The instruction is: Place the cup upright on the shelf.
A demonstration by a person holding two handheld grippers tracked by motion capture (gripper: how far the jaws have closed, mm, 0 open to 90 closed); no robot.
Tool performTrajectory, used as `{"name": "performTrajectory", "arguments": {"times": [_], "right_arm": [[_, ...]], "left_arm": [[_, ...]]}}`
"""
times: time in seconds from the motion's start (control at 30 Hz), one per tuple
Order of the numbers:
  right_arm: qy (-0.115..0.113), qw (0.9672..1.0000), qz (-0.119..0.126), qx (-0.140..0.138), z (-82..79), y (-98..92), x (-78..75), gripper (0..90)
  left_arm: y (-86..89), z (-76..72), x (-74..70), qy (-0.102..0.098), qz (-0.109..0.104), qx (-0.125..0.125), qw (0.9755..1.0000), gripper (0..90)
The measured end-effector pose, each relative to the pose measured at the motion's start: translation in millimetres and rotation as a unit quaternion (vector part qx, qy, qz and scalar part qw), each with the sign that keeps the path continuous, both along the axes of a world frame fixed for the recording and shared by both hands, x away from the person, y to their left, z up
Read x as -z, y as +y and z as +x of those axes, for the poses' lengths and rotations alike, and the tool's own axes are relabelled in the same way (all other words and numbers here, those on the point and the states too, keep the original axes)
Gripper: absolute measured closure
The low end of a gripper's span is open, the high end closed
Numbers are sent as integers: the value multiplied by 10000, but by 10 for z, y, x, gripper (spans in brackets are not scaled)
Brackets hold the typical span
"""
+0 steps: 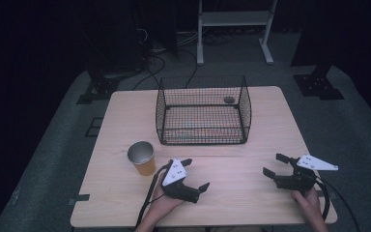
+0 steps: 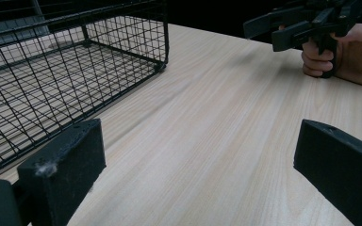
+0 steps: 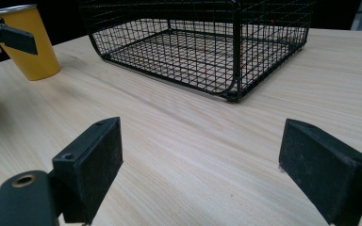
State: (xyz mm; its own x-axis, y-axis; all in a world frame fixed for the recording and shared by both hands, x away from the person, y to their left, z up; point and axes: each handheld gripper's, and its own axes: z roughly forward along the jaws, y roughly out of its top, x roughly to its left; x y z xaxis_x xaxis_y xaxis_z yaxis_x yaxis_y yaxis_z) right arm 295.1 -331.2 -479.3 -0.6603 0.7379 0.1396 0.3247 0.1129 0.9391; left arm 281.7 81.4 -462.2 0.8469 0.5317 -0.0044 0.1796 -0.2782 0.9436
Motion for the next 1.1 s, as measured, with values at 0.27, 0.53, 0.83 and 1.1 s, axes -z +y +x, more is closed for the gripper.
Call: {"name": "performTrajectory", "arguments": {"times": [0.27,0.53,0.83,1.1], "right_arm": [[-25,10000,-42,30,-8,11,0,131],[-13,10000,-47,49,-5,11,-1,131],[-12,10000,-34,38,-5,8,0,131],[-1,10000,-20,40,-1,4,0,131]], "left_arm": [[28,-18,-50,75,-19,82,9999,37],[121,-45,-201,-129,-29,16,9999,37],[212,-24,-270,-89,-56,-9,9999,37],[270,-58,-375,-187,-59,35,9998,37]]}}
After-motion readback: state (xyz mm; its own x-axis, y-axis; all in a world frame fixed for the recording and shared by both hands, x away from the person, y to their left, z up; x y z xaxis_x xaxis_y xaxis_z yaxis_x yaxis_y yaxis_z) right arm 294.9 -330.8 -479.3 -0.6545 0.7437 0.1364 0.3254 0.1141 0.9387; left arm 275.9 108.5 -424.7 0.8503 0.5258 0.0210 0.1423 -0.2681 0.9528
